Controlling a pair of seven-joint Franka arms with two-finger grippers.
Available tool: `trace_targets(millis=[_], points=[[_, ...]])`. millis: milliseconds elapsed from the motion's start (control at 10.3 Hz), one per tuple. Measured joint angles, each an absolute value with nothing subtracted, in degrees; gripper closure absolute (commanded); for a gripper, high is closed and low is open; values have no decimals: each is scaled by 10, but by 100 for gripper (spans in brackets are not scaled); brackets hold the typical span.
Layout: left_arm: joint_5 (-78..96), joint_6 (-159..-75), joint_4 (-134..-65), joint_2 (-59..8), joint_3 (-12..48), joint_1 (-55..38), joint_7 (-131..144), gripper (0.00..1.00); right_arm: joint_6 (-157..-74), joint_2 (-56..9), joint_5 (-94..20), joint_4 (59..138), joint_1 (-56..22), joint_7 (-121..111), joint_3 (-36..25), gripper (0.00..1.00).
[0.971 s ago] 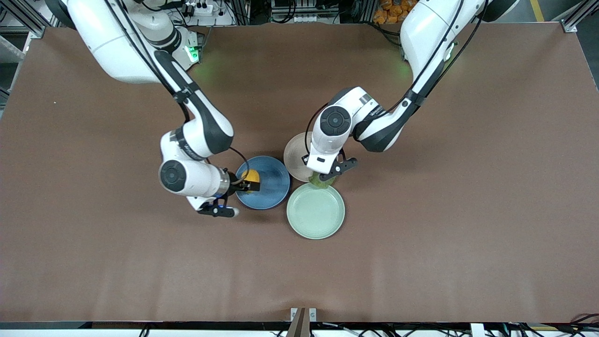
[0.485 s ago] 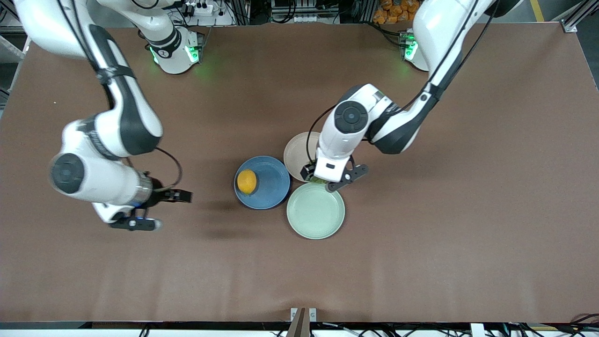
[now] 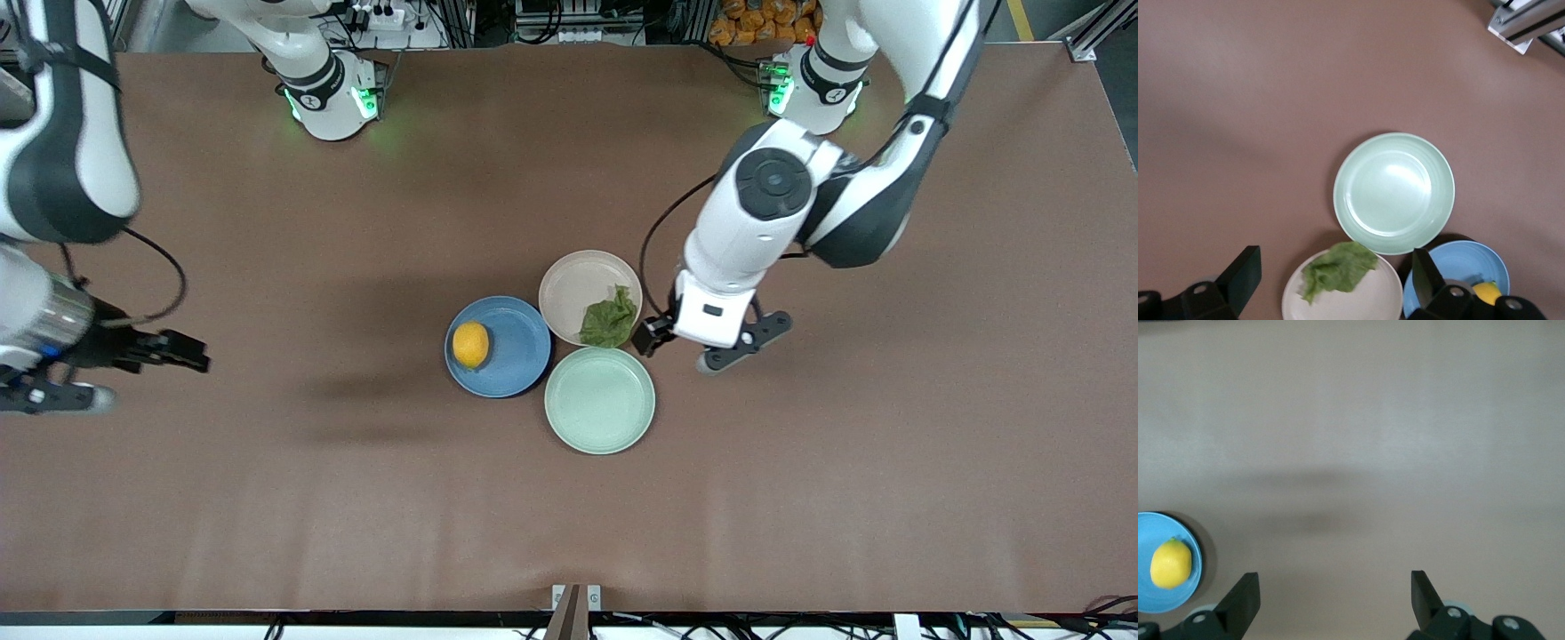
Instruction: Place lemon and lettuce in plates
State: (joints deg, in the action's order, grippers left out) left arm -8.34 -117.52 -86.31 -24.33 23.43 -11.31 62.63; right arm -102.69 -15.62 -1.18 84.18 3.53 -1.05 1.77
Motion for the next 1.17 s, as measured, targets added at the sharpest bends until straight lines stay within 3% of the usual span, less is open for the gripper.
trace_targets(millis=[485, 777, 1165], points=[[-84, -1064, -860, -164, 233, -1, 394, 0, -888, -34, -13, 838, 36, -17, 16, 0], [-76, -1010, -860, -121, 234, 62, 270, 0, -866, -23, -13, 841, 29, -1, 51, 0], [-38, -939, -860, -74, 234, 121, 189, 0, -874, -37, -12, 851, 30, -1, 46, 0]])
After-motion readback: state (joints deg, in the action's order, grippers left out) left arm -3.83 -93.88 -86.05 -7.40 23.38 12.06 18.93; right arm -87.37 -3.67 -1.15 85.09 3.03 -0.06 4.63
